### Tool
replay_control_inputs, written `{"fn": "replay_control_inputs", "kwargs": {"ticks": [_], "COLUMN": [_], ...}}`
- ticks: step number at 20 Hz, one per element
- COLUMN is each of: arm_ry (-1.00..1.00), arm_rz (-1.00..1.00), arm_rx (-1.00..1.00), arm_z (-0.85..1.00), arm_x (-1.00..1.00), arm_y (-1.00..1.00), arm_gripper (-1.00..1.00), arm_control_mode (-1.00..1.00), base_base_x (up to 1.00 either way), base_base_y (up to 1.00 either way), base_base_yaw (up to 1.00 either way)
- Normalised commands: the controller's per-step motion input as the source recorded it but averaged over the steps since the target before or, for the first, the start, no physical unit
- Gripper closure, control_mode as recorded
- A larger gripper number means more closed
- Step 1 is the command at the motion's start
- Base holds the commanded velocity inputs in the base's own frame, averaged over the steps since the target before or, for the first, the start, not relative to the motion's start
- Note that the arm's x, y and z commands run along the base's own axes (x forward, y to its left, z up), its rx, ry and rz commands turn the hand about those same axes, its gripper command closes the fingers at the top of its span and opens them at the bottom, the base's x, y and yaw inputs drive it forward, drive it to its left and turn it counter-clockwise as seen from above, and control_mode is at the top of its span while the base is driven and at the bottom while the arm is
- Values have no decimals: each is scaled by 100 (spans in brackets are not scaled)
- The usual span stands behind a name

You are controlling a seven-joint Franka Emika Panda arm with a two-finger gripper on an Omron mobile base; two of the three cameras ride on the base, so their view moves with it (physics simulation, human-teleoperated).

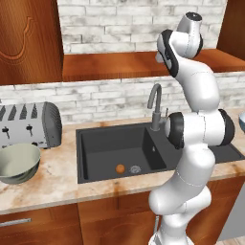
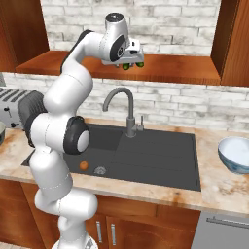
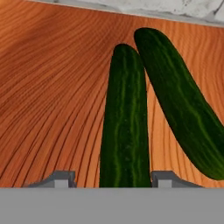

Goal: Pick the cucumbers from the cabinet and place them in one bowl. Pick the tangerine from the sink and place it in the other bowl.

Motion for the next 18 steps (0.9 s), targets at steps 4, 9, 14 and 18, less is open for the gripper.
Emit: {"fn": "replay_control_inputs", "kwargs": {"ticks": [4,9,14,18], "arm_ry": [0,0,-3,-2], "arm_rz": [0,0,0,0], "arm_rx": [0,0,0,0], "arm_z": [0,0,0,0], "arm_x": [0,-5,-51,-68], "arm_y": [0,0,0,0], "arm_gripper": [100,100,100,100], "arm_control_mode": [-100,-100,-100,-100], "base_base_x": [0,0,0,0], "base_base_y": [0,0,0,0], "base_base_yaw": [0,0,0,0]}}
